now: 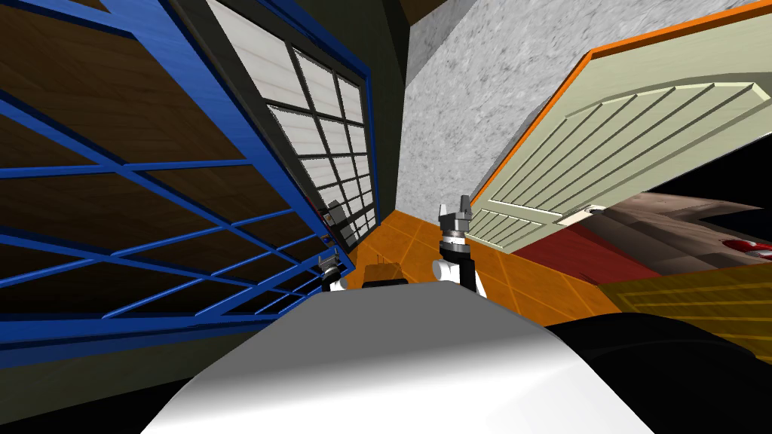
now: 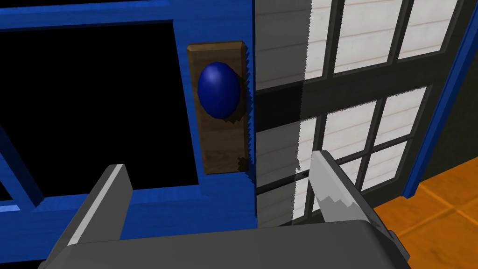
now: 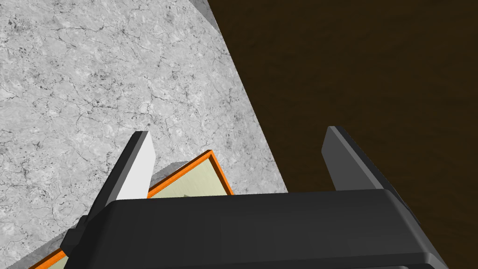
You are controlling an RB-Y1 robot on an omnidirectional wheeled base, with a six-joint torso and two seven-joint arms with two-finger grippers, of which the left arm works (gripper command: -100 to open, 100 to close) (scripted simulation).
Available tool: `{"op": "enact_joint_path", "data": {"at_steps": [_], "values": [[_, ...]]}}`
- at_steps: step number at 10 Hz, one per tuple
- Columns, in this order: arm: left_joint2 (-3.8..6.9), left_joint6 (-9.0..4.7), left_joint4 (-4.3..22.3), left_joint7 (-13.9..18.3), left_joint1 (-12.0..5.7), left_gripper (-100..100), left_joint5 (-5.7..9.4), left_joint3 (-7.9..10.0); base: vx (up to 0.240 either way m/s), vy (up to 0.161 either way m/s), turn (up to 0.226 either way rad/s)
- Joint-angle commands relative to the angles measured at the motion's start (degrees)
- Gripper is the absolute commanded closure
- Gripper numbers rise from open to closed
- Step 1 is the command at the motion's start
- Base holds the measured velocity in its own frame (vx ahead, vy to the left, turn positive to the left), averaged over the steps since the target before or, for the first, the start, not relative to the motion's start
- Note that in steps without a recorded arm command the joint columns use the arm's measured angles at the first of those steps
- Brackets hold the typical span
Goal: Pull the door open
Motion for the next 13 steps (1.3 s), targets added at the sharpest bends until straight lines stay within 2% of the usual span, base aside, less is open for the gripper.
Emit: {"op": "enact_joint_path", "data": {"at_steps": [1,2,3,4,5,7,9,10,11,12,13], "values": [[1.38,-0.65,1.62,2.04,-0.13,-100,0.05,-0.19,0.167,0.005,-0.022],[1.96,-0.76,1.8,2.75,0.15,-100,0.1,-0.24,0.141,0.011,-0.012],[3.23,-0.99,2.19,4.28,0.75,-100,0.22,-0.34,0.146,-0.006,-0.036],[3.92,-1.12,2.41,5.12,1.08,-100,0.28,-0.4,0.143,-0.003,-0.028],[5.34,-1.39,2.84,6.84,1.75,-100,0.41,-0.52,0.168,-0.003,-0.037],[6.75,-1.65,3.28,8.55,2.41,-100,0.54,-0.64,0.127,-0.012,-0.029],[9.21,-2.11,4.03,11.53,3.58,-100,0.76,-0.85,0.15,0.01,-0.037],[10.11,-2.27,4.31,12.62,4.0,-100,0.84,-0.93,0.174,0.005,-0.03],[9.63,-2.53,4.96,12.19,3.43,-100,0.7,-1.01,0.071,0.004,-0.003],[9.63,-2.53,4.96,12.19,3.43,100,0.7,-1.01,-0.01,0.0,0.003],[9.63,-2.53,4.96,12.19,3.43,100,0.7,-1.01,-0.025,0.001,0.0]]}}
